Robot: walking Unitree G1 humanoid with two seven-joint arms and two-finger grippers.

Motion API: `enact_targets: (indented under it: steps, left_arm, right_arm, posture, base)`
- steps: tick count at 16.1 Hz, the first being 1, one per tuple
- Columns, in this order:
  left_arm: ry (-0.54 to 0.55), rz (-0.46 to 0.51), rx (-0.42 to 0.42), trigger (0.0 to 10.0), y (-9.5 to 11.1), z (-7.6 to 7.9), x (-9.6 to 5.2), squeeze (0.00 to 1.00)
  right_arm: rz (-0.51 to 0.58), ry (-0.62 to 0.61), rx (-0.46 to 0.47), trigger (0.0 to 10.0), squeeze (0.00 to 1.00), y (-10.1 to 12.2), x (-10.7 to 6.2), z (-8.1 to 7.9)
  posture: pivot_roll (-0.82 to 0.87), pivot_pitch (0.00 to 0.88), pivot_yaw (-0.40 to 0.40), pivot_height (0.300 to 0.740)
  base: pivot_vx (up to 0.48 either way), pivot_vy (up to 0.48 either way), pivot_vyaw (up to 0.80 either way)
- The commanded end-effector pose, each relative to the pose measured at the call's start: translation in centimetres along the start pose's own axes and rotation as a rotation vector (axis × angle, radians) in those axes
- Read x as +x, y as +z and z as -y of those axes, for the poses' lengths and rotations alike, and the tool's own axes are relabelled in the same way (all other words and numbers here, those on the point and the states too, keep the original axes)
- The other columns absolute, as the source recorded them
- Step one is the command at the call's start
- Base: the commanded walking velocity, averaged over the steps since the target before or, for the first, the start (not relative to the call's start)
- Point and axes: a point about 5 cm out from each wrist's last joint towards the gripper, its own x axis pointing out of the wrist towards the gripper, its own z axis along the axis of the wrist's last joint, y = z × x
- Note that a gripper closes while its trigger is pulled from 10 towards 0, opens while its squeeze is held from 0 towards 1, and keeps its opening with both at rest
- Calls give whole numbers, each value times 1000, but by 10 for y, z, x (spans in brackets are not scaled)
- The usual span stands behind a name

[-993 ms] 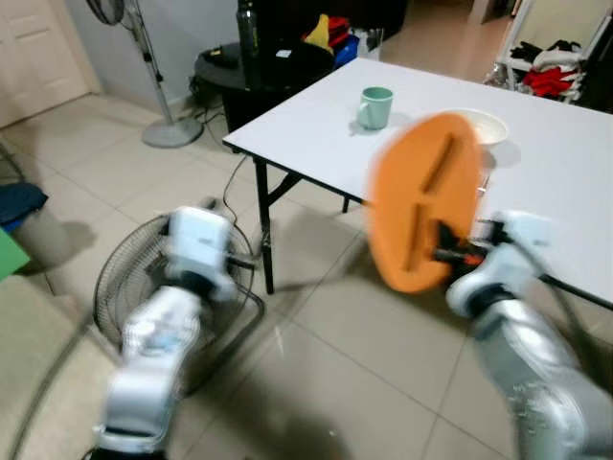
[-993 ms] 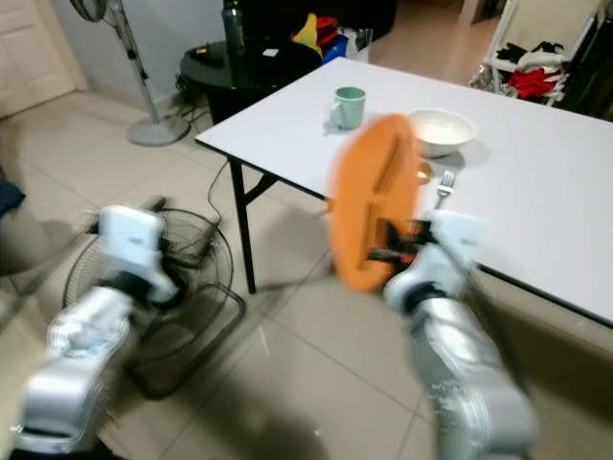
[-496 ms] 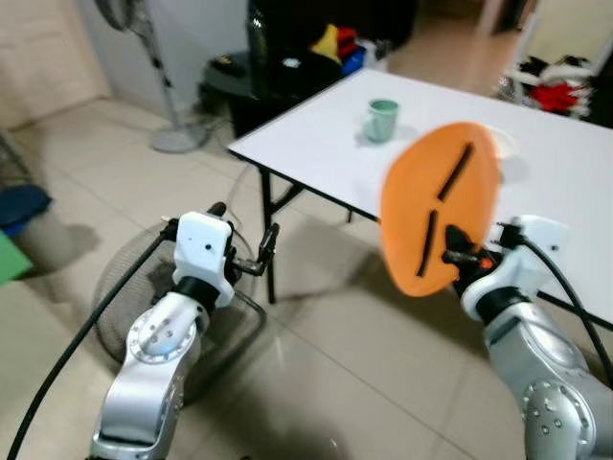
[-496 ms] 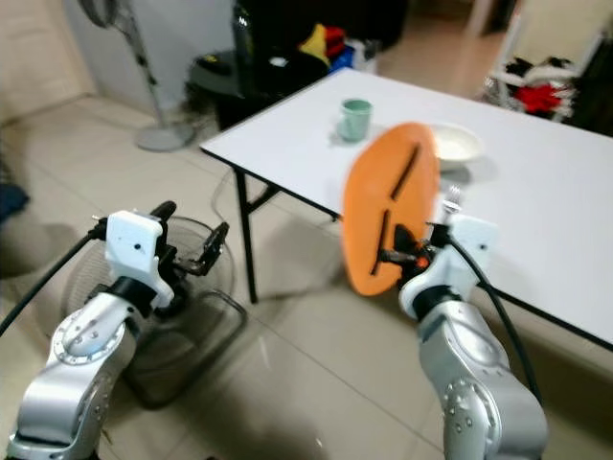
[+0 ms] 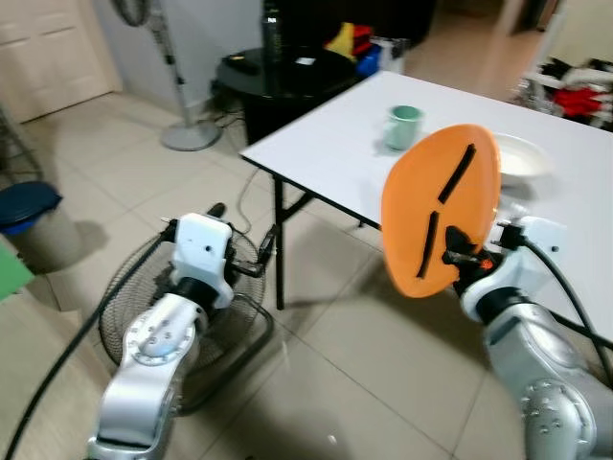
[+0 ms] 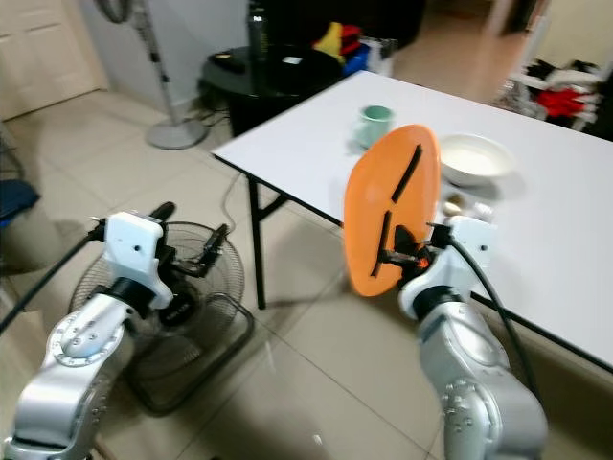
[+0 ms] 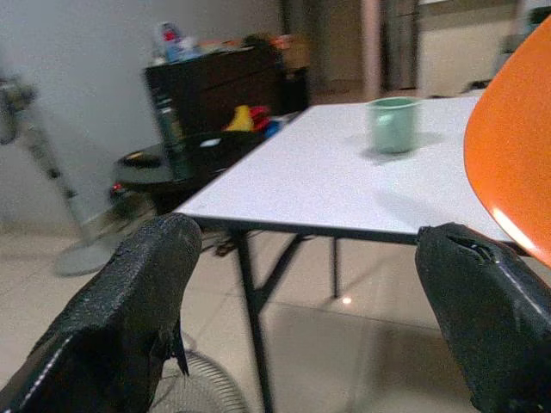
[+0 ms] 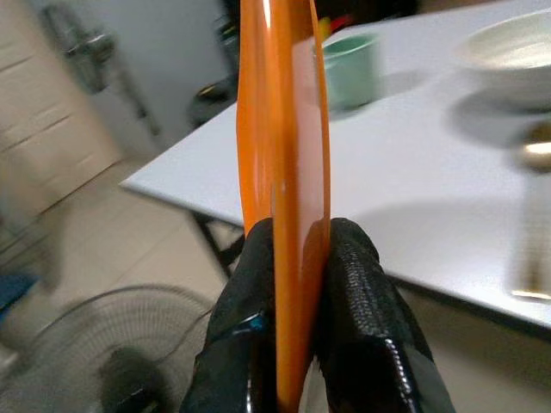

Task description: Setting the table

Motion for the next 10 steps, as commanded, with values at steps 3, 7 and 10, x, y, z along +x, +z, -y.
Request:
enact_targets:
  steps: [3, 7, 10]
  left_arm:
    - [-2, 3, -1, 10000, 2, -1, 1, 0]
    - [-10, 3, -2, 10000, 2, 0, 2, 0]
    - [-11, 2, -5, 10000, 2, 0, 3, 0]
  right_arm:
    - [30, 60, -4, 10000, 0, 7, 1, -10]
    - [29, 56, -3, 10000, 0, 7, 3, -10]
    - [26, 65, -11, 10000, 0, 8, 3, -10]
  posture:
    - [62, 0, 11, 740]
    - [57, 0, 20, 740]
    - [53, 0, 20, 740]
  base:
    - [335, 0, 0]
    - [335, 0, 0]
    - [335, 0, -800]
